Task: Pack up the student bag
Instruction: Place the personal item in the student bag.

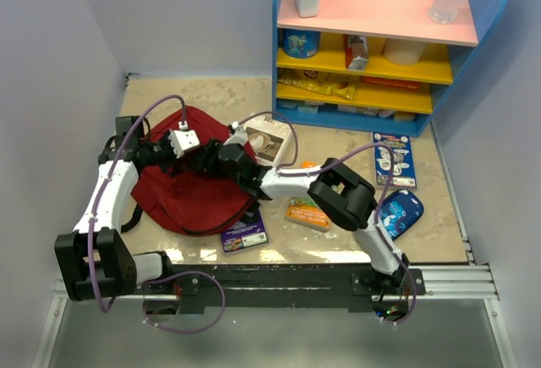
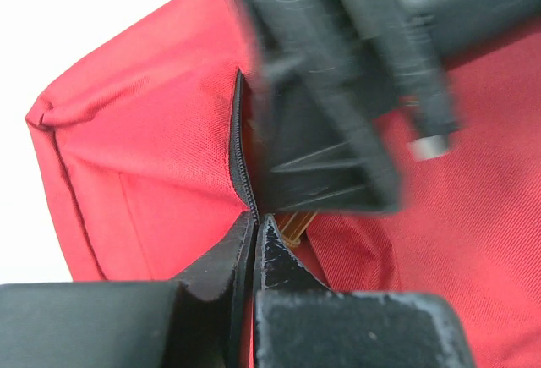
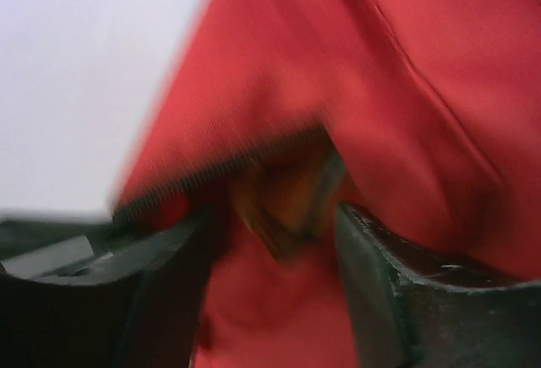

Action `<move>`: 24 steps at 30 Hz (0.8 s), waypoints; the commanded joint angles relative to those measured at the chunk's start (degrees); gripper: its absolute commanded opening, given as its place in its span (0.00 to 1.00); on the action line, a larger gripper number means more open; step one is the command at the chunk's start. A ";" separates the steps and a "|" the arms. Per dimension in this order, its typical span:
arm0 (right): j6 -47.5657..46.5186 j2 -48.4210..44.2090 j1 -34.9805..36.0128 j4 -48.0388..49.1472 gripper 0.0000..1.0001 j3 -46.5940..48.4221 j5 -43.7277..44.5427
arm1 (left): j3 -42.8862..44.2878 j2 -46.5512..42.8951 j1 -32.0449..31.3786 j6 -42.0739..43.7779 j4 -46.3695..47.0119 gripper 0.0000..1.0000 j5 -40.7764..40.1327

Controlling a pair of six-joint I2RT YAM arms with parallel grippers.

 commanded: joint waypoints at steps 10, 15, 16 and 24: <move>-8.19 -12.04 0.76 -0.63 0.00 -9.82 1.21 | 3.15 -0.03 -0.61 -1.24 0.88 0.00 4.46; -8.72 -8.70 0.76 -4.15 0.00 -5.07 2.26 | 3.24 -0.38 -0.70 -1.07 0.79 0.00 4.20; -8.72 -8.34 0.76 -6.24 0.00 -4.63 2.69 | 3.33 -0.38 -0.70 -1.07 0.79 0.00 4.20; -9.06 -6.50 0.76 -7.76 0.00 -2.96 3.49 | 3.15 0.06 -0.70 -0.98 0.97 0.00 4.38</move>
